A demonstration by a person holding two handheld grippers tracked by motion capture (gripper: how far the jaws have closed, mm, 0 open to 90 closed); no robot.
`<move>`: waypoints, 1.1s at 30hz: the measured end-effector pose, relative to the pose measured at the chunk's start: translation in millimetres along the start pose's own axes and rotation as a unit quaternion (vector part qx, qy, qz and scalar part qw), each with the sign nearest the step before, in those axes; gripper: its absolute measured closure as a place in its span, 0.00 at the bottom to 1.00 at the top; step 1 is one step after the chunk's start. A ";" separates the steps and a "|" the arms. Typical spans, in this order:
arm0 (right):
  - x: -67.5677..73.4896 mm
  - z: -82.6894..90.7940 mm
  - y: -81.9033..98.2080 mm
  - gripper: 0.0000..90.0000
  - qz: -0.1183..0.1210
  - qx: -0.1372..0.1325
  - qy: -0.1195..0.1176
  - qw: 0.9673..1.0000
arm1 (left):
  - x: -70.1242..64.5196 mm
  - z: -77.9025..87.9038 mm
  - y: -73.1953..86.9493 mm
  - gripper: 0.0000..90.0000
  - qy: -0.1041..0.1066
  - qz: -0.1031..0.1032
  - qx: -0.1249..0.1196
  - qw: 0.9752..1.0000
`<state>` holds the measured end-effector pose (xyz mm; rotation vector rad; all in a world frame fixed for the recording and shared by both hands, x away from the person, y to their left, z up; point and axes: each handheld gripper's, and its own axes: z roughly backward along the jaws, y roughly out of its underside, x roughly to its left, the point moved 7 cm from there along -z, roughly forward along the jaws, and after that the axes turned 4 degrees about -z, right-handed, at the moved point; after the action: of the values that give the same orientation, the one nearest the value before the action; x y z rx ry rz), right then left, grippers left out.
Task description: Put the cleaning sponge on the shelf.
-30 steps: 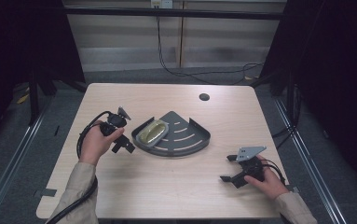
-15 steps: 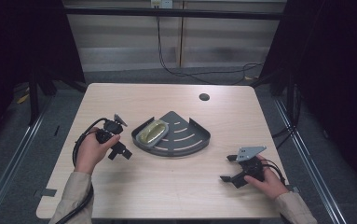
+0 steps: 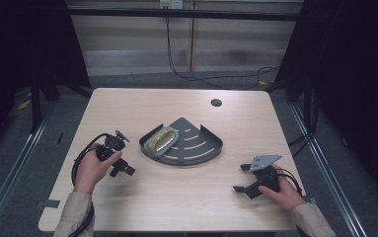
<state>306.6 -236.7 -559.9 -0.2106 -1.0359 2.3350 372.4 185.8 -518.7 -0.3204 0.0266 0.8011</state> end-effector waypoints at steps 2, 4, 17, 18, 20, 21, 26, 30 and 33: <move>0.0 0.0 0.0 0.13 0.000 0.000 0.000 1.000 | 1.0 -1.9 4.0 0.19 -0.005 0.000 -0.003 1.000; 0.0 0.0 0.0 0.13 0.000 0.000 0.000 1.000 | 2.0 -3.7 9.0 0.19 -0.006 -0.006 -0.007 1.000; 0.0 0.0 0.0 0.13 0.000 0.000 0.000 1.000 | 9.6 -14.9 30.8 0.18 -0.027 -0.033 -0.035 0.998; 0.0 0.0 0.0 0.13 0.000 0.000 0.000 1.000 | 9.5 -14.8 31.9 0.17 -0.029 -0.032 -0.038 0.998; 0.0 0.0 0.0 0.13 0.000 0.000 0.000 1.000 | 9.2 -15.5 33.1 0.17 -0.031 -0.043 -0.046 0.998; 0.0 0.0 0.0 0.13 0.000 0.000 0.000 1.000 | 9.2 -15.5 33.1 0.16 -0.031 -0.043 -0.046 0.998; 0.0 0.0 0.0 0.13 0.000 0.000 0.000 1.000 | 13.9 -18.2 37.0 0.11 -0.048 -0.072 -0.080 0.993; 0.1 0.0 0.0 0.13 0.000 0.000 0.000 1.000 | 17.4 -20.8 40.1 0.06 -0.046 -0.084 -0.113 0.989; 0.1 0.0 0.0 0.13 0.000 0.000 0.000 1.000 | 19.6 -22.7 41.3 0.00 -0.051 -0.086 -0.128 0.987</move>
<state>306.6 -236.7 -559.9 -0.2105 -1.0359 2.3351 359.0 219.8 -554.3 -0.5166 -0.1984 0.6483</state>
